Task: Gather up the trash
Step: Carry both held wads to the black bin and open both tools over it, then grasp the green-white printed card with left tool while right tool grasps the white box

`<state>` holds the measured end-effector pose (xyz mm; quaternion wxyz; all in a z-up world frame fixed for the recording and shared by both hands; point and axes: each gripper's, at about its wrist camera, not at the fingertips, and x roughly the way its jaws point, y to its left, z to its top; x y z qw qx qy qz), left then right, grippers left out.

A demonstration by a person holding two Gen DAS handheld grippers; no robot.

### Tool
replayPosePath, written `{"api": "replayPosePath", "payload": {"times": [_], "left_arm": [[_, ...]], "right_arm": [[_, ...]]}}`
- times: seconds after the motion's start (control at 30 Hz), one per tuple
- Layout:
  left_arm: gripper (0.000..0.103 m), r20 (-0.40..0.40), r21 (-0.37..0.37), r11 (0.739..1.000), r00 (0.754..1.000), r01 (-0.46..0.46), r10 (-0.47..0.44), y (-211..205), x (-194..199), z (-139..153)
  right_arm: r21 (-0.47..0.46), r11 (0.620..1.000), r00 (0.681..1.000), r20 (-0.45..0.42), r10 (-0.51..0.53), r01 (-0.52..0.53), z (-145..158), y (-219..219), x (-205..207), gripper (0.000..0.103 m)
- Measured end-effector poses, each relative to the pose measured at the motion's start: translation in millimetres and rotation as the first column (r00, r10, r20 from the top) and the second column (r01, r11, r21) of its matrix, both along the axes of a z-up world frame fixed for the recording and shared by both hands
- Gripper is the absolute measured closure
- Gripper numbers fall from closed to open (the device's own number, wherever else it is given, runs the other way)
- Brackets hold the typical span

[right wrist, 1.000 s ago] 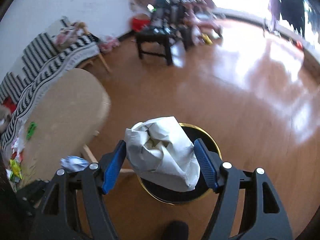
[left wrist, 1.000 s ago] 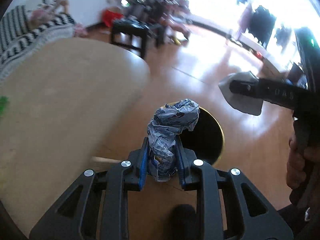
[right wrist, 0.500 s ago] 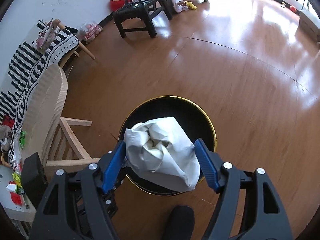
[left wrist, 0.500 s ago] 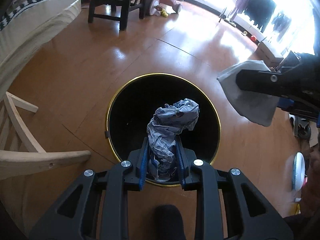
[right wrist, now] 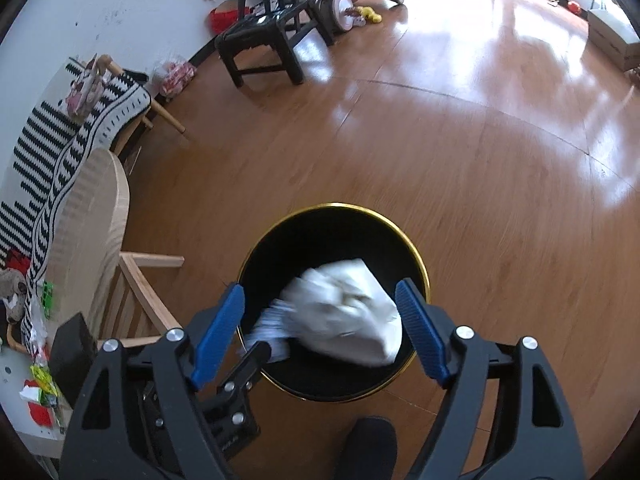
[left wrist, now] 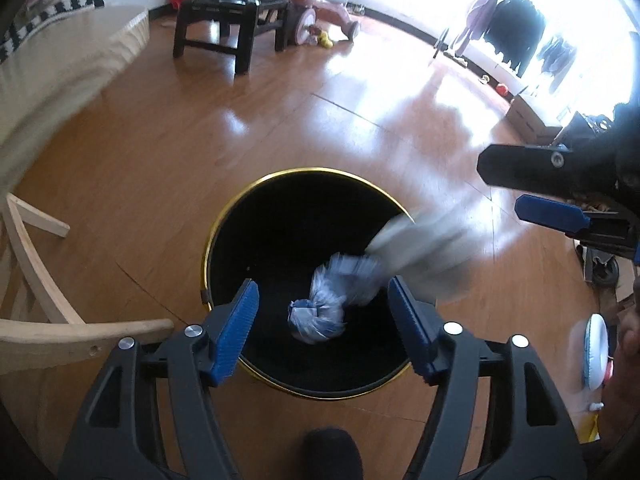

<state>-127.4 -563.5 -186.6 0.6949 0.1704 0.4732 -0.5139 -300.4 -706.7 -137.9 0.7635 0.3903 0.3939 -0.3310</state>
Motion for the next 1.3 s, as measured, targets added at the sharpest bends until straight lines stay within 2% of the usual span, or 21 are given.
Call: {"api": "replayPosePath", "payload": {"times": [0.17,0.27,0.37,0.47,0.53,0.6,0.7,0.8,0.87,1.0,1.07,1.17,1.23,1.3], "left_arm": [[0.026,0.010,-0.016,1.000,1.000,0.004,-0.004,14,-1,18],[0.021,0.036,-0.035,0.999,0.999,0.010,-0.009,32,-5,43],[0.013,0.080,-0.084,0.996,0.997,0.019,-0.013,68,-8,84],[0.009,0.140,-0.134,0.991,0.990,-0.005,0.024,112,-2,122],[0.007,0.181,-0.149,0.988,0.981,-0.038,0.065,143,7,140],[0.007,0.214,-0.154,0.982,0.967,-0.108,0.140,185,25,154],[0.007,0.246,-0.147,0.959,0.930,-0.243,0.273,252,57,164],[0.007,0.298,-0.131,0.915,0.865,-0.381,0.403,322,86,169],[0.007,0.317,-0.124,0.872,0.813,-0.474,0.488,371,105,168],[0.007,0.299,-0.124,0.786,0.733,-0.605,0.611,446,125,170],[0.007,0.284,-0.111,0.750,0.702,-0.652,0.653,479,132,164],[0.007,0.279,-0.098,0.706,0.662,-0.701,0.696,518,142,156],[0.007,0.274,-0.089,0.693,0.651,-0.716,0.708,544,141,148],[0.007,0.274,-0.078,0.671,0.631,-0.738,0.726,558,147,144]], "right_arm": [[-0.017,1.000,0.999,0.041,-0.017,0.018,21,8,1,0.021],[-0.077,0.997,0.997,0.083,0.003,0.004,49,24,8,0.016],[-0.184,0.981,0.991,0.115,0.076,-0.054,86,52,22,0.012],[-0.296,0.945,0.973,0.133,0.187,-0.141,121,95,46,0.008],[-0.325,0.927,0.958,0.146,0.246,-0.188,134,120,62,0.007],[-0.337,0.908,0.934,0.166,0.316,-0.248,145,148,83,0.007],[-0.346,0.872,0.891,0.169,0.421,-0.346,152,192,117,0.007],[-0.336,0.825,0.838,0.152,0.524,-0.454,151,241,158,0.007],[-0.327,0.798,0.805,0.151,0.573,-0.506,151,265,182,0.007],[-0.346,0.698,0.700,0.144,0.700,-0.627,155,342,228,0.007],[-0.366,0.631,0.634,0.130,0.762,-0.684,155,384,248,0.007],[-0.396,0.545,0.554,0.104,0.826,-0.739,151,433,266,0.007],[-0.410,0.497,0.510,0.087,0.856,-0.765,147,459,278,0.007],[-0.425,0.446,0.464,0.068,0.883,-0.788,142,483,289,0.007]]}}
